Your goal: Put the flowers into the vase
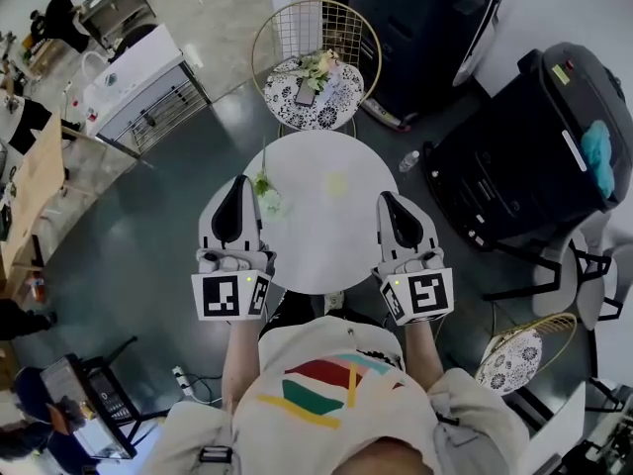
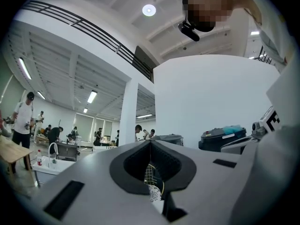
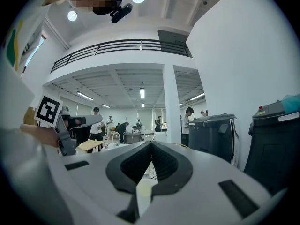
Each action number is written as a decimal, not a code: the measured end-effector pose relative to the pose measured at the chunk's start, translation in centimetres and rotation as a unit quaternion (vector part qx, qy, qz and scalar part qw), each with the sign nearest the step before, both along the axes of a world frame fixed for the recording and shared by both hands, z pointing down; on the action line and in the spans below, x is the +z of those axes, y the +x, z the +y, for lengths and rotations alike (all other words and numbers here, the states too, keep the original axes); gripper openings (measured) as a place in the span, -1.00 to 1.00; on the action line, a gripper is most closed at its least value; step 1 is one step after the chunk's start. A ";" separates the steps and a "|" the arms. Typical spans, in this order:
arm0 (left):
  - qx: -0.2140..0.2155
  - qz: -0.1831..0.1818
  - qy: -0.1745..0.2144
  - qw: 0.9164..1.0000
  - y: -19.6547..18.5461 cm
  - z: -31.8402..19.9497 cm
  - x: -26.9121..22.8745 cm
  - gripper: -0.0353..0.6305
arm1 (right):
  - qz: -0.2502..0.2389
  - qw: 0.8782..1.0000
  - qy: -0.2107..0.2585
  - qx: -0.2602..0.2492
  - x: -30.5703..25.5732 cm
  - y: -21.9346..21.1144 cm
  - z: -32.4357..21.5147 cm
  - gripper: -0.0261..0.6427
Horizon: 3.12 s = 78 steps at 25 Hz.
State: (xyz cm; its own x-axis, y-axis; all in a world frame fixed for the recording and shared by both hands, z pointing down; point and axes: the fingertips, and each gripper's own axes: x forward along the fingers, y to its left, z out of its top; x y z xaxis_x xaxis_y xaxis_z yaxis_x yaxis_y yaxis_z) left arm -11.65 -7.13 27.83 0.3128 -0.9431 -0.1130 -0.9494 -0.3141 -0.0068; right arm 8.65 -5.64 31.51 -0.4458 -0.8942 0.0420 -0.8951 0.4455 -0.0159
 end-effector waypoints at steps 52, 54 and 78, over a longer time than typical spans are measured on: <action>0.694 -0.481 -0.083 0.530 -5.6 -10.0 30.9 0.79 | 0.116 0.973 -0.184 0.083 11.4 -5.5 -8.7 -0.89; 0.711 -0.512 -0.063 0.479 -6.2 -9.3 33.1 0.79 | 0.120 0.971 -0.189 0.082 11.7 -5.7 -8.2 -0.89; 0.765 -0.575 -0.057 0.283 -4.1 -4.3 41.3 -0.01 | 0.090 0.957 -0.241 0.133 14.3 -3.3 -5.5 -0.89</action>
